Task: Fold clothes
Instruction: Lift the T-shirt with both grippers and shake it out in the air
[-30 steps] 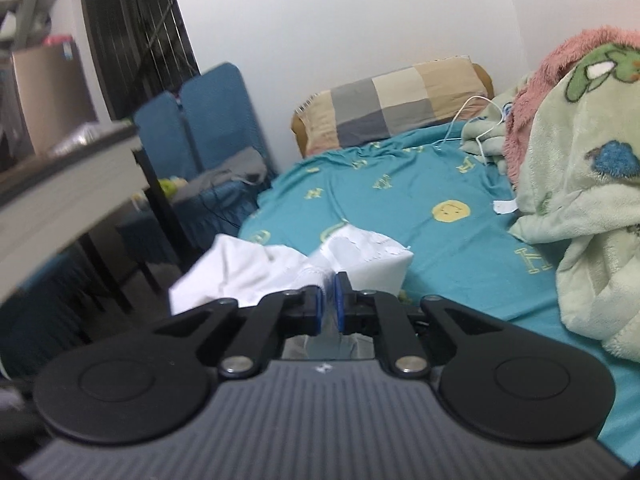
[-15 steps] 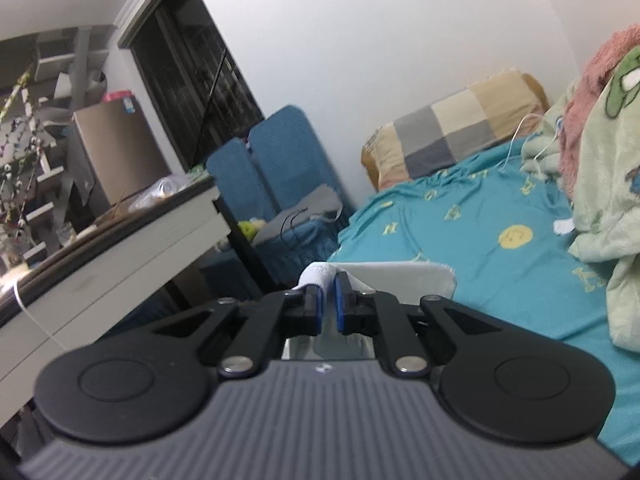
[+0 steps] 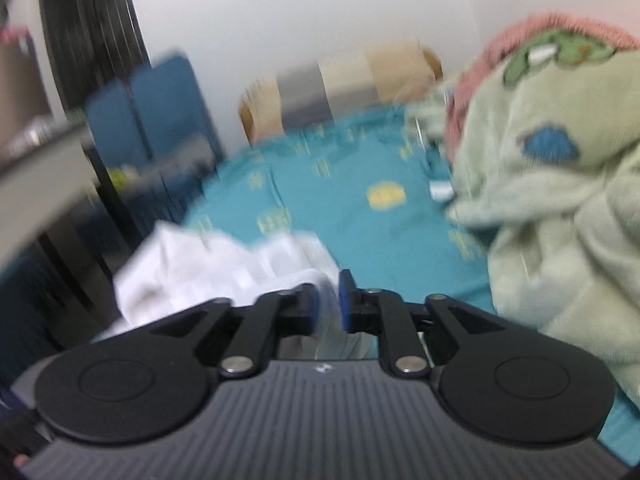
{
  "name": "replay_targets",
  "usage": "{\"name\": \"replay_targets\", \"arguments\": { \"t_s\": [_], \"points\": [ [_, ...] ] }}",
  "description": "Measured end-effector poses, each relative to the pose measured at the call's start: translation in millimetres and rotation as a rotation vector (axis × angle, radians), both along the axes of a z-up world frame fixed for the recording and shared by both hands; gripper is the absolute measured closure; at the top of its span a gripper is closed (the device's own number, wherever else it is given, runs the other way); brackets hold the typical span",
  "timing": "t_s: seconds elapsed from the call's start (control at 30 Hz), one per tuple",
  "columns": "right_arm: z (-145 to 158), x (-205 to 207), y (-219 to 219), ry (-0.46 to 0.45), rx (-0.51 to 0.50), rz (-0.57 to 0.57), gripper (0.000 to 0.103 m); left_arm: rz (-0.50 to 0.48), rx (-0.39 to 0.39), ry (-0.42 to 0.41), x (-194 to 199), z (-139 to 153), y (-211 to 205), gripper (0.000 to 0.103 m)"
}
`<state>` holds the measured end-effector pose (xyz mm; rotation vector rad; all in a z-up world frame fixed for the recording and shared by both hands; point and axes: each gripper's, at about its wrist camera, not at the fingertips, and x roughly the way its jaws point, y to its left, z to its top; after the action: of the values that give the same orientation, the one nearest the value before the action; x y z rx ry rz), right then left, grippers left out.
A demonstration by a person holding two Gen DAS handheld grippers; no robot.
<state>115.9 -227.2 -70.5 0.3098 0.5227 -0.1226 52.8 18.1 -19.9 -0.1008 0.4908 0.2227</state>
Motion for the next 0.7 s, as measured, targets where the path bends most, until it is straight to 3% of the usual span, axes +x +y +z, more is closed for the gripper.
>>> {"name": "replay_targets", "arguments": {
  "t_s": [0.1, 0.17, 0.23, 0.3, 0.37, 0.5, 0.6, 0.7],
  "points": [
    [-24.2, 12.1, 8.6, 0.156, -0.11, -0.004, 0.079, 0.064, -0.049, -0.041, 0.2, 14.2, 20.9, 0.034],
    [-34.1, 12.3, 5.8, 0.177, -0.058, 0.006, 0.077, 0.073, -0.085, -0.021, 6.3, 17.9, 31.5, 0.034],
    [-34.7, 8.6, 6.0, 0.159, -0.039, -0.004, 0.077, 0.074, -0.134, 0.012, 9.6, 16.5, 39.7, 0.041],
    [-27.5, 1.4, 8.4, 0.094, -0.056, -0.031, 0.077, 0.066, -0.167, 0.027, 11.5, 15.9, 43.1, 0.047],
    [-13.9, -7.0, 9.6, -0.012, -0.071, -0.046, 0.085, 0.048, -0.194, 0.021, 11.8, 18.5, 44.1, 0.055],
    [19.3, -16.6, 16.3, -0.162, -0.08, -0.051, 0.098, -0.009, -0.208, -0.036, 16.3, 33.4, 47.7, 0.083],
    [61.2, -21.0, 20.2, -0.249, -0.111, -0.05, 0.098, -0.05, -0.191, -0.122, 13.5, 62.6, 49.6, 0.09],
    [120.5, -30.5, 21.4, -0.348, -0.109, -0.054, 0.098, -0.104, -0.148, -0.238, 3.9, 111.0, 49.5, 0.093]
  ]
}}
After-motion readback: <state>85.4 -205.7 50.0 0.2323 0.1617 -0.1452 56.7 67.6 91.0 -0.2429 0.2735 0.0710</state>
